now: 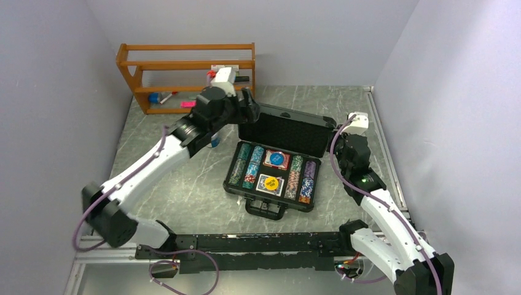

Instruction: Pack up texas hold em set

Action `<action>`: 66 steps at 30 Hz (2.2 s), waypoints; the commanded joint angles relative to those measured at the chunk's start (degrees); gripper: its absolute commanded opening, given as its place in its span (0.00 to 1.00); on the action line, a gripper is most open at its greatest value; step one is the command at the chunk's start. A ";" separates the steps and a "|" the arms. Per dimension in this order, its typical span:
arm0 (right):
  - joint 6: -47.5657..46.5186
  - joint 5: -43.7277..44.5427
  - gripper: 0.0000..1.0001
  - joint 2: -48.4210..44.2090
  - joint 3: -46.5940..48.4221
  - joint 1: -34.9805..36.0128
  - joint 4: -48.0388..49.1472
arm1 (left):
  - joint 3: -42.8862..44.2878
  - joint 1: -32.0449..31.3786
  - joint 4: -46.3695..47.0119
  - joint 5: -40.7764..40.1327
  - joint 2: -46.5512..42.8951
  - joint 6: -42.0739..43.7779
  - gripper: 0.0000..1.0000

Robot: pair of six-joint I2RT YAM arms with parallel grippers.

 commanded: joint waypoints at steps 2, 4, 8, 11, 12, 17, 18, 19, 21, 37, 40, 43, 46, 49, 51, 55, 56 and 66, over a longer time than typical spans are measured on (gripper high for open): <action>6.62 -4.17 0.00 -3.06 -1.35 0.25 3.89 | 10.99 0.12 3.39 9.39 13.14 -0.02 0.86; 6.55 -4.87 0.00 -4.01 -3.36 0.60 5.96 | 13.93 0.20 3.74 9.19 16.72 -0.15 0.85; 6.84 -5.73 0.00 -4.48 -4.47 0.63 6.07 | 19.85 0.23 4.27 8.38 21.22 1.57 0.85; 7.07 -6.58 0.00 -5.17 -6.24 0.67 7.38 | 17.32 0.21 6.68 8.69 22.26 2.49 0.84; 7.19 -6.87 0.00 -5.39 -6.54 0.72 7.32 | 16.14 0.22 7.35 8.51 22.49 2.32 0.85; 8.01 -7.44 0.00 -5.55 -6.41 0.70 5.84 | 18.80 0.59 3.60 10.02 26.27 3.29 0.80; 8.34 -7.92 0.00 -5.42 -6.29 0.69 5.68 | 17.56 0.56 3.51 10.92 26.12 3.43 0.79; 8.90 -8.30 0.00 -5.30 -6.25 0.69 5.56 | 15.13 0.58 4.57 11.60 25.51 3.07 0.79; 10.43 -7.92 0.06 -5.05 -5.76 0.76 4.75 | 10.61 0.66 6.71 11.80 24.20 1.90 0.79; 7.08 -28.18 0.75 -9.10 23.67 0.64 -34.82 | 4.67 1.00 5.37 14.05 22.96 0.75 0.76; 6.72 -27.50 0.76 -10.37 25.09 0.67 -33.11 | 2.54 0.91 4.72 13.77 23.36 0.37 0.75; 8.68 -23.08 0.76 -10.53 22.73 0.64 -27.88 | -3.15 1.30 8.53 12.46 23.65 -1.52 0.75; 10.49 -18.07 0.77 -4.37 25.35 0.65 -24.33 | 1.10 1.35 1.14 11.26 25.98 0.07 0.73; 12.70 -15.35 0.76 3.85 27.29 0.64 -22.93 | -1.11 1.35 1.89 8.76 22.55 0.94 0.72; 15.90 -11.93 0.75 8.67 27.00 0.65 -22.22 | -4.78 1.39 4.78 8.39 19.41 0.29 0.74; 16.43 -5.13 0.74 16.59 26.57 0.67 -17.79 | -5.61 1.48 2.20 5.46 16.41 0.15 0.74; 15.69 -4.65 0.74 18.90 26.79 0.65 -15.38 | -5.74 1.44 1.48 4.80 15.76 0.72 0.74; 7.72 -5.88 0.70 34.98 38.02 0.69 -7.46 | -9.72 2.24 1.68 -0.28 8.32 0.99 0.75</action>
